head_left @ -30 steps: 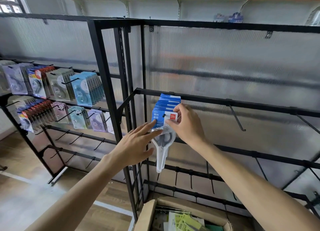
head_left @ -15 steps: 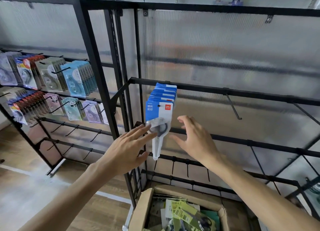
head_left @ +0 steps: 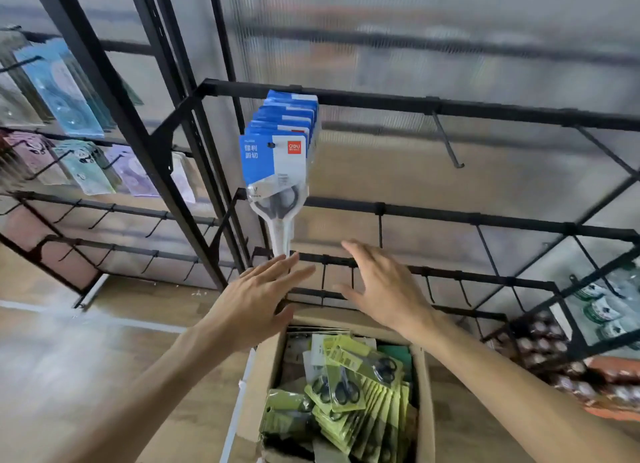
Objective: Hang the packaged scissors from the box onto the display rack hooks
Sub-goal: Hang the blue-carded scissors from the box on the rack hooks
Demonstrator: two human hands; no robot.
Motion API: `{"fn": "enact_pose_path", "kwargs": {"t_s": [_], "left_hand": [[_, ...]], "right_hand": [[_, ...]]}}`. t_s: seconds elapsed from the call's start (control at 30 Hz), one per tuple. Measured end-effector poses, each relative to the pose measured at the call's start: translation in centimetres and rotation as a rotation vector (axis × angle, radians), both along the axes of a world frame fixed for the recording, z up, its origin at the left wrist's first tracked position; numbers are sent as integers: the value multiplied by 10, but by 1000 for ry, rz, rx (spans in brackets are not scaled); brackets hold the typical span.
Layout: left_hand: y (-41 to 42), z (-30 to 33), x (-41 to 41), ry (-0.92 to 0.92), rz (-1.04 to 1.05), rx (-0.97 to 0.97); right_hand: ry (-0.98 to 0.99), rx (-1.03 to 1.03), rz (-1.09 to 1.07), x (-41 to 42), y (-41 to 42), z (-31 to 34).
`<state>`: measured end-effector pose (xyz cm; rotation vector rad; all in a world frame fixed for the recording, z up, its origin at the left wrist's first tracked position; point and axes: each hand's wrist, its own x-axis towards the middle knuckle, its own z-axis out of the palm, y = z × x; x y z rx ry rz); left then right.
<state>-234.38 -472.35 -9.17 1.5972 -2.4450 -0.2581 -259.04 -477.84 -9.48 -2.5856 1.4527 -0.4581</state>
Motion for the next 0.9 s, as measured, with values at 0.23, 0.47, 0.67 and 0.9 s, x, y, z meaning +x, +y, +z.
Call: {"fn": "enact_pose_path", "kwargs": {"t_s": [0.23,0.47,0.67,0.9], "left_hand": [[32,-120,-37,-34,52,421],[54,-226,-73,-7,119,739],[52,-281,-107,-25,173,863],[3,-317,-124,35,350,842]], "right_hand": [[245,401,-32,-47,50,-139],[285,629,-128,-79,88,-220],[301,725,-156,-102,109,-247],[292,731,-155,-120,113,-265]]}}
